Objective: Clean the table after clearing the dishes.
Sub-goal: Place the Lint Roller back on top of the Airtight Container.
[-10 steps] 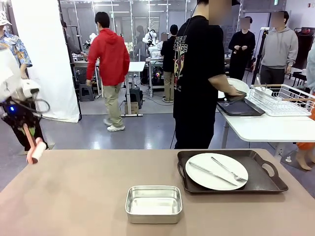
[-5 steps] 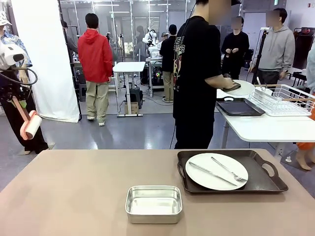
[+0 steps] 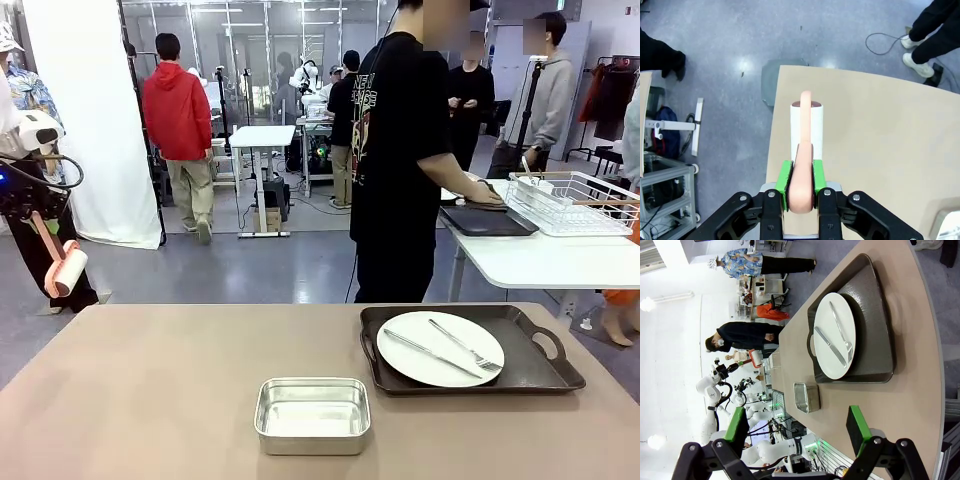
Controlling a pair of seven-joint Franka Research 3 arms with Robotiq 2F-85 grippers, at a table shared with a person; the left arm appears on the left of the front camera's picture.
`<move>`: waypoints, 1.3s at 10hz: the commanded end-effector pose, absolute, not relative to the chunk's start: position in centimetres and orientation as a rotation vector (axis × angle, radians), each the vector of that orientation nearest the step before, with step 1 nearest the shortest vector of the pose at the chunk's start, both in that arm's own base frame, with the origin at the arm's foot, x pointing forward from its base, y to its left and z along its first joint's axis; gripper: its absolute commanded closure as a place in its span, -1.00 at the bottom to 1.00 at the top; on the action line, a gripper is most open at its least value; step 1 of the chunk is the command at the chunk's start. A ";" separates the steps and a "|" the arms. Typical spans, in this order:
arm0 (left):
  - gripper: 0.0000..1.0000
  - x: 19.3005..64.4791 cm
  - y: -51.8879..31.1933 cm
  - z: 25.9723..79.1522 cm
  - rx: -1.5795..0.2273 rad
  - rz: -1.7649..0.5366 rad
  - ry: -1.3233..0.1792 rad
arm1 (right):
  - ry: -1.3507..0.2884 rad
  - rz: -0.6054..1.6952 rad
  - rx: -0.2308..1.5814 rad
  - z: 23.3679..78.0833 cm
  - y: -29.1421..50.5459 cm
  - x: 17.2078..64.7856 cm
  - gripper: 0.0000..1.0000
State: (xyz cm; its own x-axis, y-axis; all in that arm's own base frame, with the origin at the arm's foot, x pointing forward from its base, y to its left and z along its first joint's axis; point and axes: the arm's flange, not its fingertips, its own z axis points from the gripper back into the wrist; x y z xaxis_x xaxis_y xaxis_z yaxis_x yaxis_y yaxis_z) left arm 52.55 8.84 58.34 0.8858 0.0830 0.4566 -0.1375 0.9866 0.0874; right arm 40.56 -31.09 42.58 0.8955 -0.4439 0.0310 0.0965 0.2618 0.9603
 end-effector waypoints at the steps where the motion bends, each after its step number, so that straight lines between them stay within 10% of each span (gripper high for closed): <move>1: 0.57 52.3 9.0 58.9 0.123 0.122 -0.487 | -0.321 -0.378 1.260 42.9 -31.0 40.4 -1.00; 7: 0.57 52.5 8.8 58.6 0.119 0.115 -0.473 | -0.321 -0.378 1.260 42.9 -31.0 40.4 -1.00; 13: 0.57 49.8 -2.0 66.1 0.212 -0.574 -0.547 | -0.321 -0.378 1.260 42.9 -31.0 40.4 -1.00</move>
